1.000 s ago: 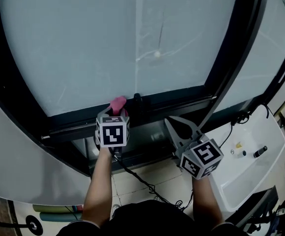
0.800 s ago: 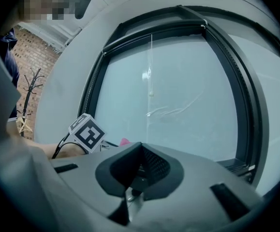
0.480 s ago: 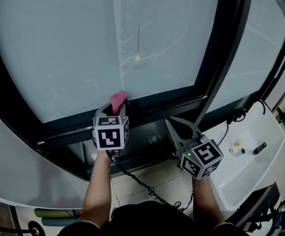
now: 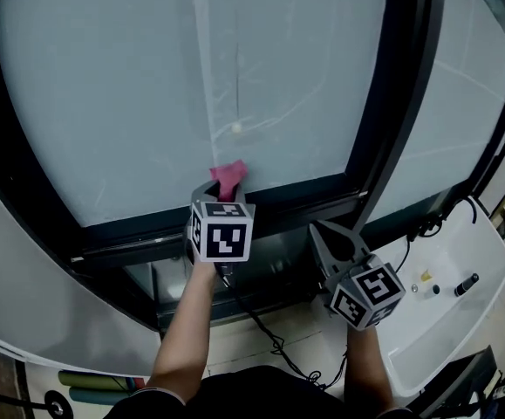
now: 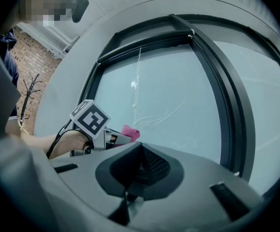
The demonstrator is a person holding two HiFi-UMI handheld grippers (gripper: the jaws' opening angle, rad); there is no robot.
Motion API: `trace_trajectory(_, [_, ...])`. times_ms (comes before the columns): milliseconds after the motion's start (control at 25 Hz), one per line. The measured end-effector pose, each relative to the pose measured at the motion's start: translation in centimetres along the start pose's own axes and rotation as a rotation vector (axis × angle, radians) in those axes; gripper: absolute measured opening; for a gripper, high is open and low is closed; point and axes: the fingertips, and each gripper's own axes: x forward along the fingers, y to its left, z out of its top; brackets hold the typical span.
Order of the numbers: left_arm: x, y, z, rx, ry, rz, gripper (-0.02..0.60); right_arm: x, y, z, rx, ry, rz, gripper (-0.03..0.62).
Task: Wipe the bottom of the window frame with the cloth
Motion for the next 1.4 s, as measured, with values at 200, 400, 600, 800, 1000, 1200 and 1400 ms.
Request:
trace_trajectory(200, [1.0,-1.5,0.7,0.005,0.011,0.044,0.114,-0.7,-1.8,-1.1,0.03,0.017,-0.005,0.008])
trace_trajectory(400, [2.5,-3.3,0.9,0.041,0.045,0.125,0.114,-1.6,-3.8,-1.9,0.05,0.029,0.001,0.008])
trace_trajectory(600, [4.1,-4.3,0.7,0.102,0.042,0.228,0.114,-2.6,-6.3,-3.1,0.069,0.052,-0.012,0.008])
trace_trajectory(800, [5.8,-5.0,0.0,0.149,0.04,0.292,0.114,-3.6,-8.5,-4.1,0.079,0.075,-0.033,0.008])
trace_trajectory(1000, [7.9,-5.6,-2.4,0.09,0.087,0.257,0.115,-3.5,-9.7,-4.7,0.081,0.089,-0.03,0.008])
trace_trajectory(1200, [9.7,-6.0,-4.5,0.014,0.124,0.228,0.115,-3.3,-10.9,-4.8,0.075,0.087,-0.036,0.008])
trace_trajectory(1400, [10.8,-7.1,-4.9,-0.029,0.136,0.184,0.114,-3.6,-12.1,-5.1,0.08,0.087,-0.055,0.008])
